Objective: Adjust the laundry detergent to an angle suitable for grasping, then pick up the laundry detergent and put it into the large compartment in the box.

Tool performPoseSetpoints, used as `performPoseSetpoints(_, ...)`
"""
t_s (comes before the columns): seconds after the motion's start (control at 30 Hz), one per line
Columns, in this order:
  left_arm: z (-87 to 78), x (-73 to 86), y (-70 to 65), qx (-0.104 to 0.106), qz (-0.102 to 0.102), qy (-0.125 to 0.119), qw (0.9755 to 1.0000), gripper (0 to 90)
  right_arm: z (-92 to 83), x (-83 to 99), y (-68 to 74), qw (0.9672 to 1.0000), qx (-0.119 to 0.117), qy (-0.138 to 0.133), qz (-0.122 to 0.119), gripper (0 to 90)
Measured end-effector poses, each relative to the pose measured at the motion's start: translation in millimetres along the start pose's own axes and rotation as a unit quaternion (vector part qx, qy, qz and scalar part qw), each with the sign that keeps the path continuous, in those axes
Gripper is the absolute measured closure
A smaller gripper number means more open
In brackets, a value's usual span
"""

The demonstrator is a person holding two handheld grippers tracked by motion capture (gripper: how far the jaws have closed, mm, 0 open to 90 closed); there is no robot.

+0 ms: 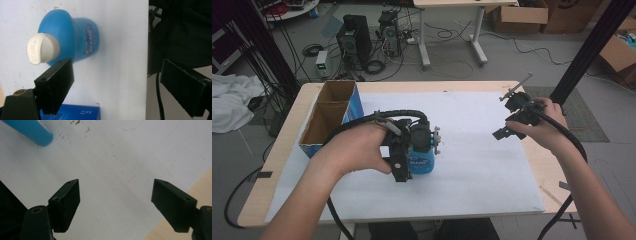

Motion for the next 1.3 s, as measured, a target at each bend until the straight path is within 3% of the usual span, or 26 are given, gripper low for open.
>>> performPoseSetpoints(0.67,-6.1,5.7,4.5,-0.005,-0.010,-0.006,0.9999,12.7,0.0,-2.0,0.0,0.9999,-0.003,-0.007,-0.010,22.3)
performPoseSetpoints(1.03,-12.9,-0.2,18.7,-0.006,-0.010,-0.013,0.9998,12.7,0.1,-3.0,1.5,0.9999,-0.001,-0.008,-0.014,22.2)
performPoseSetpoints(1.3,-11.5,-9.2,36.7,-0.001,-0.013,-0.017,0.9998,12.8,2.9,-1.4,0.2,0.9998,-0.001,-0.005,-0.017,22.2)
Point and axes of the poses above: each handheld gripper's, and its own axes: z roughly forward along the jaws, x roughly out of its underside, y roughly to its left, the point moved 9 cm from there along z, roughly forward along the jaws, and after that the axes turned 12 degrees about y, right-handed, at the moved point
